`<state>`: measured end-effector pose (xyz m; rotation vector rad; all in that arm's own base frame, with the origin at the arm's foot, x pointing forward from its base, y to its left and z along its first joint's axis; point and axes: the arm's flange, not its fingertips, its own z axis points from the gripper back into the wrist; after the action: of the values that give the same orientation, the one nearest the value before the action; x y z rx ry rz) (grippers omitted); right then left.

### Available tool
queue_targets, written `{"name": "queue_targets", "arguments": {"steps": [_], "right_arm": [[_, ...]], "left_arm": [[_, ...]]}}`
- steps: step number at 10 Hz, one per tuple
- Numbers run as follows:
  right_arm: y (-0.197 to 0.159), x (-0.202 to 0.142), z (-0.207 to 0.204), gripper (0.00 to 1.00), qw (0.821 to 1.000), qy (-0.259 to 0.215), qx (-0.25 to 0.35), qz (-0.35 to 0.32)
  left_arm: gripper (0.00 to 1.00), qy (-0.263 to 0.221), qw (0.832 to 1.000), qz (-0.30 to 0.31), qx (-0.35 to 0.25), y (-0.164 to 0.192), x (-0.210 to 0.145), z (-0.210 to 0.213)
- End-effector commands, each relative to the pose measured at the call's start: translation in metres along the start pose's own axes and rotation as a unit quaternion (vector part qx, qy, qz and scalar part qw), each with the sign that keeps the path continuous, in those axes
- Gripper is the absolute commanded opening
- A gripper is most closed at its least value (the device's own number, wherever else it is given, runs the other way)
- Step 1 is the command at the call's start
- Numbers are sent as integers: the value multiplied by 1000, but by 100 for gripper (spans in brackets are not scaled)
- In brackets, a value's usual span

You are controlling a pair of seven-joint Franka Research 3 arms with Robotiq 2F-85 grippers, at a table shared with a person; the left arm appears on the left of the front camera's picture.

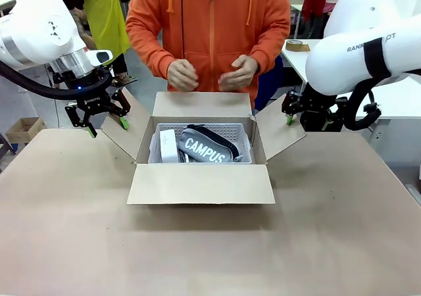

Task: Pack the gift set into the box.
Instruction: Lift both hands away from the flaps of the Package Box.

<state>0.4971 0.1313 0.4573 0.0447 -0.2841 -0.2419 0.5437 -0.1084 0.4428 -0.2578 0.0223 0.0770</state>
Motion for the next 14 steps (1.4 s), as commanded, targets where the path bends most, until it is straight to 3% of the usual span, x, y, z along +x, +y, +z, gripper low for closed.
{"name": "queue_targets", "arguments": {"steps": [1, 3, 4, 5, 6, 7, 8, 9, 10, 11, 12, 13, 14], "right_arm": [[2, 1, 1, 100, 1000, -7, -15, -9], [0, 0, 0, 100, 1000, 0, 0, 0], [-25, -10, 48, 100, 992, -1, 118, 43], [-67, -13, 85, 100, 959, 51, 269, 66], [-114, -14, 104, 100, 921, 108, 369, 65], [-148, -14, 103, 100, 906, 117, 405, 34], [-182, -15, 89, 100, 875, 145, 460, 42], [-213, -19, 73, 100, 844, 145, 516, 27], [-245, -27, 57, 100, 822, 113, 558, -16], [-259, -29, 45, 100, 834, 103, 536, -81], [-226, -40, 96, 100, 852, 64, 519, 26], [-226, -40, 96, 100, 852, 64, 519, 26], [-226, -40, 96, 100, 852, 64, 519, 26]], "left_arm": [[100, -5, 1000, 4, 8, 0, -2, 1], [100, -5, 1000, 4, 8, 0, -2, 1], [100, 0, 1000, 0, 0, 0, 0, 0], [100, 34, 983, -104, -145, 26, -27, 39], [100, 62, 944, -169, -276, 65, -45, 63], [100, 69, 907, -181, -373, 99, -51, 68], [100, 56, 851, -191, -485, 137, -59, 61], [100, 7, 815, -168, -555, 172, -66, 50], [100, -26, 758, -141, -636, 205, -70, 35], [100, -26, 726, -93, -681, 225, -67, 23], [100, -4, 732, -2, -682, 229, -55, 15], [100, -60, 845, -139, -514, 219, -89, 44], [100, -60, 845, -139, -514, 219, -89, 44]]}}
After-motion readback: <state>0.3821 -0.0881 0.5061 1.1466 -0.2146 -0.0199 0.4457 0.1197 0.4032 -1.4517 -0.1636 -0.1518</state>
